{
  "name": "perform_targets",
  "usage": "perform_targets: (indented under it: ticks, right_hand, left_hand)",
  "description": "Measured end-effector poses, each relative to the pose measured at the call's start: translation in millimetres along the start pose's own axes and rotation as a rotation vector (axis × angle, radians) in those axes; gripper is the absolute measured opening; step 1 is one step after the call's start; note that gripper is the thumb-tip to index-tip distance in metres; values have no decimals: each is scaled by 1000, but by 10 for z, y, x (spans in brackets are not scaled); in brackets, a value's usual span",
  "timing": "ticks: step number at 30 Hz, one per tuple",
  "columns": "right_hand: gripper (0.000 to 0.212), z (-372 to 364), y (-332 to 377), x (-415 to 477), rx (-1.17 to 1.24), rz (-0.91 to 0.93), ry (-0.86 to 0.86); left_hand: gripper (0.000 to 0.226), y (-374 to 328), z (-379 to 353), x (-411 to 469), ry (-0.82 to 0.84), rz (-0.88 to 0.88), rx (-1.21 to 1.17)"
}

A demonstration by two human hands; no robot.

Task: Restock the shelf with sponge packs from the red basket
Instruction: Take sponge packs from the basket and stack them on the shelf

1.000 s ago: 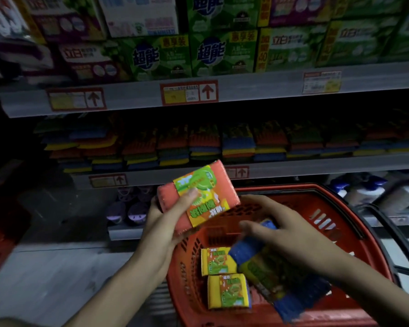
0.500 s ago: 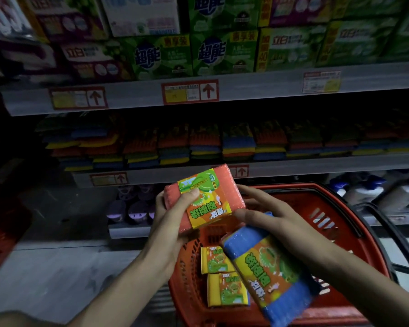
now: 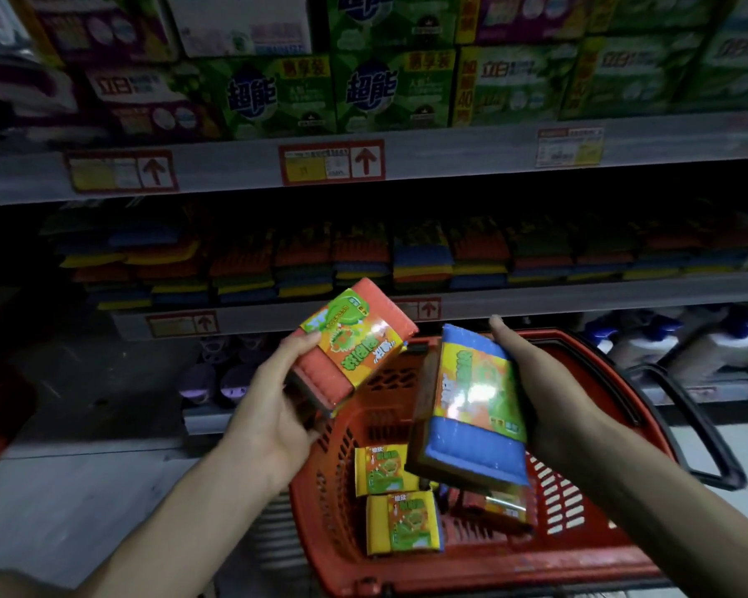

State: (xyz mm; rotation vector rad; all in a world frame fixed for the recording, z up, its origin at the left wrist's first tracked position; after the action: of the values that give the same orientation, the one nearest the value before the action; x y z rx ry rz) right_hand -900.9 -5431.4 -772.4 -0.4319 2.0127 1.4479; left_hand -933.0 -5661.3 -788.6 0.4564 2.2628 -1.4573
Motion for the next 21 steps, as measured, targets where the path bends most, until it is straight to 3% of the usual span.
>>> perform_targets:
  ticks: [8,13,15,18,21]
  right_hand:
    - [63,-42,118,-33,88,56,151]
    - [46,-158,61,-107,88,81,201]
    - [41,-167,38,-145,34,241,131]
    - [56,-182,47,-240,-343,719,-80]
    - [74,-346,-71,-369,-684,1171,31]
  left_hand:
    - [46,-62,38,-66,-38,4,-103]
    - [42,34,84,-151,-117,42,-136]
    - [43,91,125,-165,-158,54,-138]
    - [54,176,167,-165,-162,111,-187]
    - [49,224,121,-156,-46,200,-261]
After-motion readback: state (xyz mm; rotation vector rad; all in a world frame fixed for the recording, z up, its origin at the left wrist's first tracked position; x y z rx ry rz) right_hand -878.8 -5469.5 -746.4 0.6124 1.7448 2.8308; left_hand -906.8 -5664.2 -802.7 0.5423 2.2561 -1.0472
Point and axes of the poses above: each hand's wrist, its own x-axis towards the middle knuckle, its own z-axis out of the back of the hand, y = z × x, the point moved 4 cm from there along x, towards the middle knuckle, and after that the axes turned 4 degrees about -z, right-handed, at the moved point
